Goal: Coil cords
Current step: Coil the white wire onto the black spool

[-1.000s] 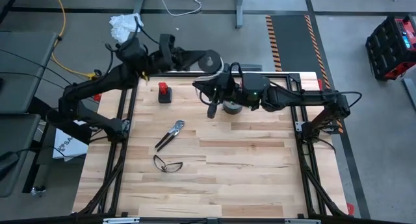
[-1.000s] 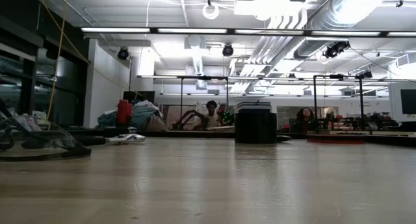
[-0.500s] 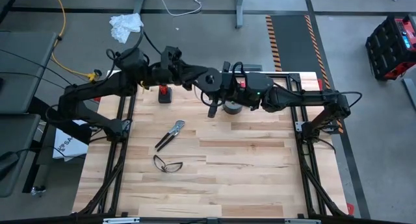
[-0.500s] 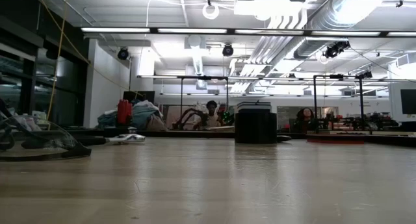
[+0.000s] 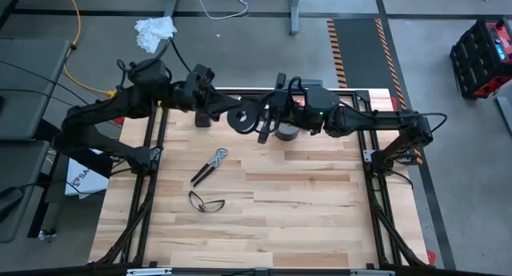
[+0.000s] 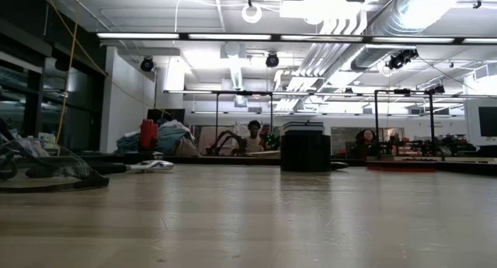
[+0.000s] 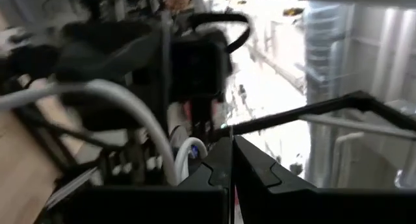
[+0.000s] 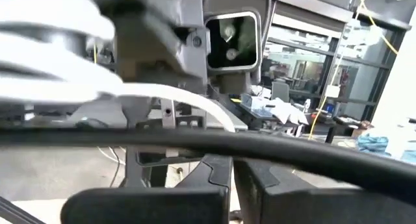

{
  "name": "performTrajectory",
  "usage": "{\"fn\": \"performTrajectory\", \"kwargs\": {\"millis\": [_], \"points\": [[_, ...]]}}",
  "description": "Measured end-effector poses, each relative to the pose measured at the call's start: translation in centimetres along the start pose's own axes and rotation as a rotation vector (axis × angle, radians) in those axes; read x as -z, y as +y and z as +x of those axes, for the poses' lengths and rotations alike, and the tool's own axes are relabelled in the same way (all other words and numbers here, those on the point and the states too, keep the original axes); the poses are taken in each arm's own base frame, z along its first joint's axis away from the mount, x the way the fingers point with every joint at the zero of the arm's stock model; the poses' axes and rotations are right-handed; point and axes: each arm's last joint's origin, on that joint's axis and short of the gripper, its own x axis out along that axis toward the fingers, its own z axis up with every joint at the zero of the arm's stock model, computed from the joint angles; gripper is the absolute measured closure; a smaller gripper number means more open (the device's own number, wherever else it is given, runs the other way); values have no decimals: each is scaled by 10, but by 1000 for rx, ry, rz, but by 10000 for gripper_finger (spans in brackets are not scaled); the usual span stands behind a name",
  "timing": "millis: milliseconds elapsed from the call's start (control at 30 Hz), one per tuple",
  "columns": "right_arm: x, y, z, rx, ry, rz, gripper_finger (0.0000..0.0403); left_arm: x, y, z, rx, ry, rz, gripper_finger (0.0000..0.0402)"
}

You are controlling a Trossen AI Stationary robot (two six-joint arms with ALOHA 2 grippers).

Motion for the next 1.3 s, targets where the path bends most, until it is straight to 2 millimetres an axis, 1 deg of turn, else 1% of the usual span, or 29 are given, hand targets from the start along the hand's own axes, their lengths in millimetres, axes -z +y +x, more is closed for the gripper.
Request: {"fn": "performTrajectory", "kwargs": {"millis": [233,467,667,833,1033,1167,1300], "points": [[3,-2,1,-6,26,-106,403,-1,8,-15,-135,68,19,401],[10,-11,3,2,80,-120,403,-8,20,-32,-275,102,55,401],[18,-18,3,15,150,-137,403,-18,26,-37,-319,78,152,401],[21,-21,3,25,183,-135,403,-31,28,-44,-345,38,323,401],[23,-28,4,50,194,-98,402,-44,31,-50,-424,-36,601,401],[24,-30,5,56,200,-98,401,-49,31,-52,-485,-78,775,401],[26,-33,5,63,211,-66,401,-52,26,-51,-463,-118,883,401]]}}
